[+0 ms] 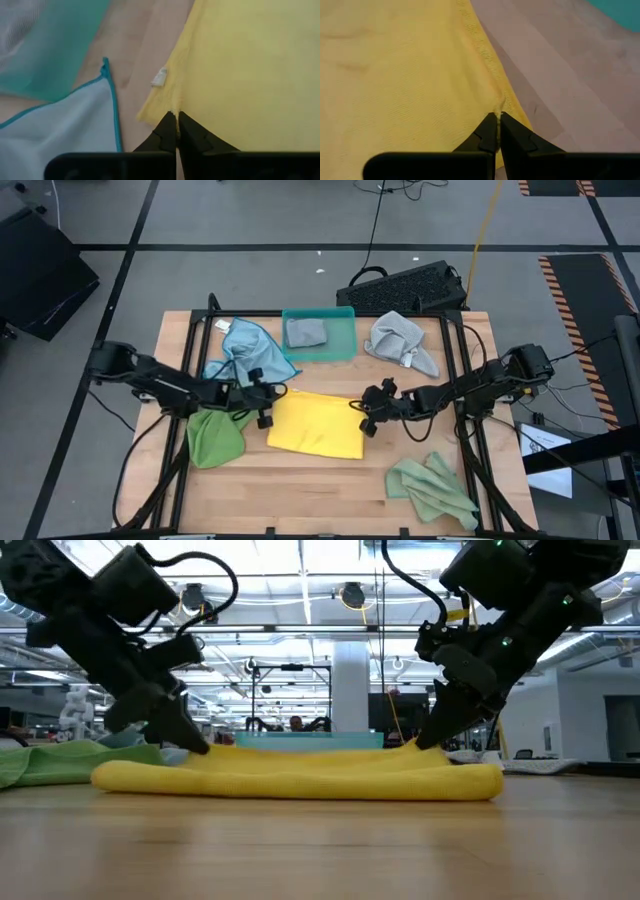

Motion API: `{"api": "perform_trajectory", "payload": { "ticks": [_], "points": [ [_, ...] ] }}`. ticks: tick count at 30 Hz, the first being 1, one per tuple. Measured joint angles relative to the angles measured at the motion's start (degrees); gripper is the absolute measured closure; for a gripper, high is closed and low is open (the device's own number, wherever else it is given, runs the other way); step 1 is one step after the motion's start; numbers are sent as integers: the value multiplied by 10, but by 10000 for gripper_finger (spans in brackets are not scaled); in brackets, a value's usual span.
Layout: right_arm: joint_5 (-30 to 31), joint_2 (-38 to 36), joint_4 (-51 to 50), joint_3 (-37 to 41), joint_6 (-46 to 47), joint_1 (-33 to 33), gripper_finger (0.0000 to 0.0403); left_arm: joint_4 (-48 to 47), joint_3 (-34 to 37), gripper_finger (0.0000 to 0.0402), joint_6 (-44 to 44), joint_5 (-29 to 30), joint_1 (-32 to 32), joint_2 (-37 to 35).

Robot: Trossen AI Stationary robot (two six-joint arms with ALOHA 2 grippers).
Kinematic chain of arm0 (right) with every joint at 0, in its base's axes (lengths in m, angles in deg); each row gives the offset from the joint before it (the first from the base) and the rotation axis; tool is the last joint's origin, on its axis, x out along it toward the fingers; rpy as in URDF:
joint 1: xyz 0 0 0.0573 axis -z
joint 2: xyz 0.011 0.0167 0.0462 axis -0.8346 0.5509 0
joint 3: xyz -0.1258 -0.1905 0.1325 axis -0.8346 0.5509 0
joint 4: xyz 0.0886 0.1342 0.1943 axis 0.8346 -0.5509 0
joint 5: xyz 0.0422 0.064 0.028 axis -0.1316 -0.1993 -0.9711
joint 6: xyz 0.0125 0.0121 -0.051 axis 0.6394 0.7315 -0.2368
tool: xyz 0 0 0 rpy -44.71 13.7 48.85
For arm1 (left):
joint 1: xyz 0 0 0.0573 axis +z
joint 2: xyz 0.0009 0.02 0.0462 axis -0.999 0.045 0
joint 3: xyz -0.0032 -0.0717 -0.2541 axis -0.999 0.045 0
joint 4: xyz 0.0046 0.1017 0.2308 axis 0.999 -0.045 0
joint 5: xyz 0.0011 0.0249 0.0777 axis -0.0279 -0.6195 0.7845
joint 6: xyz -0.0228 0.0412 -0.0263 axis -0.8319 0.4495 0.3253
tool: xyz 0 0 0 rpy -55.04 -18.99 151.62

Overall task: Fold microfiber towels
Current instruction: Fold the yellow microfiber cloth

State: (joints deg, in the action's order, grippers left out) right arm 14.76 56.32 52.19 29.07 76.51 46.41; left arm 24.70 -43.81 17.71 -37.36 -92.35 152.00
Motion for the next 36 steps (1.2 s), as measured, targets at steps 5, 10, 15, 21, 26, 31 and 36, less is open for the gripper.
{"api": "perform_trajectory", "payload": {
  "ticks": [5,10,15,21,26,31,36],
  "points": [
    [0,0,-6,0,2,2,395,24,0,386,1,0,12,28],
    [3,0,-6,0,0,4,384,30,0,388,1,1,25,35],
    [18,0,-6,0,13,5,341,30,0,396,-2,18,36,35],
    [24,0,-7,0,37,5,277,30,0,316,-26,47,46,35],
    [44,0,-7,0,46,4,253,30,0,240,-53,99,45,35],
    [47,0,8,0,40,2,250,40,0,204,-53,121,36,19],
    [54,5,57,0,-5,-8,262,41,0,215,-46,91,7,-15]
  ]
}}
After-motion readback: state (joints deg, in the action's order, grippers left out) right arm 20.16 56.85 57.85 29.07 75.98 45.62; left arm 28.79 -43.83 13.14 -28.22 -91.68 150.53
